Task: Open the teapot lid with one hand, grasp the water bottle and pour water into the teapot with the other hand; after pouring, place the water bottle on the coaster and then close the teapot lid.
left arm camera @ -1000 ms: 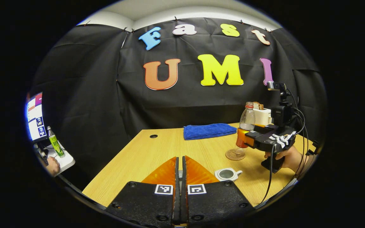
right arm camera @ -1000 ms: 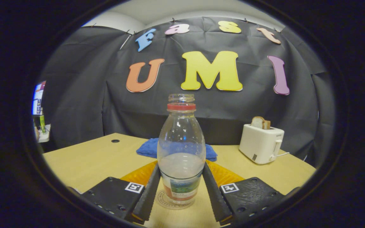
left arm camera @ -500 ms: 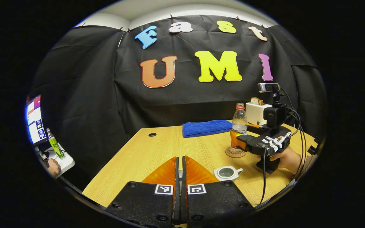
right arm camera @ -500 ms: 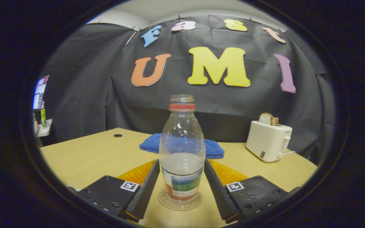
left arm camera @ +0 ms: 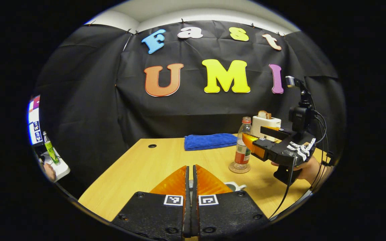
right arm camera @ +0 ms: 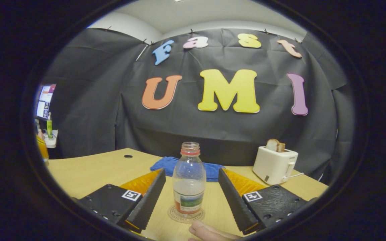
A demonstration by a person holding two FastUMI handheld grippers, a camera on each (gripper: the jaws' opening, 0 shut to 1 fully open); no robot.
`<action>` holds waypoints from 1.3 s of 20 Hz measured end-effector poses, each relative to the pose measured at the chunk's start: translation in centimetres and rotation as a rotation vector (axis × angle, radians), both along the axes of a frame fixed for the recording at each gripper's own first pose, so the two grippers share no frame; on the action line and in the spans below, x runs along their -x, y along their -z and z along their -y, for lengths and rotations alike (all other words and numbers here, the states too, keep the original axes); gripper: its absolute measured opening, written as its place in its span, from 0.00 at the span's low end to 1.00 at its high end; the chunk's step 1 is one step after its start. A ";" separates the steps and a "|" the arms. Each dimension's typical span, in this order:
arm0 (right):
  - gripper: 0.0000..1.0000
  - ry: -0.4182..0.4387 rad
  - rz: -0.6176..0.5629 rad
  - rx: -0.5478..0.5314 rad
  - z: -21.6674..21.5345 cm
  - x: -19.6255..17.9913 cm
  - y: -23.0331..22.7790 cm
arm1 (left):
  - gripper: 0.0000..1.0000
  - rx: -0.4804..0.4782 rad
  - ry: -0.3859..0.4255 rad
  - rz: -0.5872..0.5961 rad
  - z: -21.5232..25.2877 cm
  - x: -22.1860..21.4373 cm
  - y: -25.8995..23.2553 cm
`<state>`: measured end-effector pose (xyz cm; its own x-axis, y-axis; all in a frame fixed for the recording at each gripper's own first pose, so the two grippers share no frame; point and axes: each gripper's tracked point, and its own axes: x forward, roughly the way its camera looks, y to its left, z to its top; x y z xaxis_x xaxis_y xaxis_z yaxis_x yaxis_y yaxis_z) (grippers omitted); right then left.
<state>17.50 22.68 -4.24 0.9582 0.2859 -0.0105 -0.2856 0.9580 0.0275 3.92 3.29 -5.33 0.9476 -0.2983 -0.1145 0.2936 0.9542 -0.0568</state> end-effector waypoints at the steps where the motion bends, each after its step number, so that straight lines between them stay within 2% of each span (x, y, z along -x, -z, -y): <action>1: 0.95 0.007 0.018 0.008 0.8 0.8 -0.6 | 0.03 0.015 0.026 0.005 0.9 0.0 0.0; 3: 0.97 0.024 0.054 0.022 2.7 2.4 -1.6 | 0.03 0.042 0.084 0.022 3.0 0.0 -0.1; 5: 0.94 0.043 0.074 0.044 4.7 3.6 -2.0 | 0.03 0.052 0.104 0.048 4.1 -0.2 -0.3; 8: 0.97 0.076 0.068 0.060 7.7 5.5 -1.8 | 0.03 0.073 0.092 0.076 5.4 -0.9 -0.2; 9: 0.95 0.085 0.064 0.053 8.6 6.1 -1.6 | 0.04 0.084 0.104 0.080 6.3 -0.8 -0.1; 11: 0.96 0.119 0.060 0.046 11.0 6.9 -1.3 | 0.04 0.093 0.112 0.092 7.5 -1.0 0.2; 13: 0.94 0.159 0.066 0.034 13.1 7.7 -1.4 | 0.04 0.073 0.072 0.099 7.6 -1.5 1.0; 14: 0.96 0.187 0.065 0.025 14.3 8.0 -1.2 | 0.04 0.069 0.053 0.100 7.8 -1.7 1.4; 16: 0.94 0.204 0.070 0.004 15.5 9.0 -1.1 | 0.04 0.072 0.039 0.093 9.0 -2.1 2.4; 20: 0.94 0.215 0.110 -0.016 17.2 10.6 -1.0 | 0.04 0.045 -0.016 0.097 9.3 -3.3 4.3; 26: 0.94 0.173 0.111 -0.036 16.9 11.0 0.3 | 0.04 0.045 -0.077 0.071 8.5 -4.8 5.9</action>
<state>6.49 5.81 -4.55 0.9878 0.1152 0.1049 -0.1200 0.9920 0.0399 8.69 -5.18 -11.27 0.9732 -0.2275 -0.0343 0.2241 0.9711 -0.0815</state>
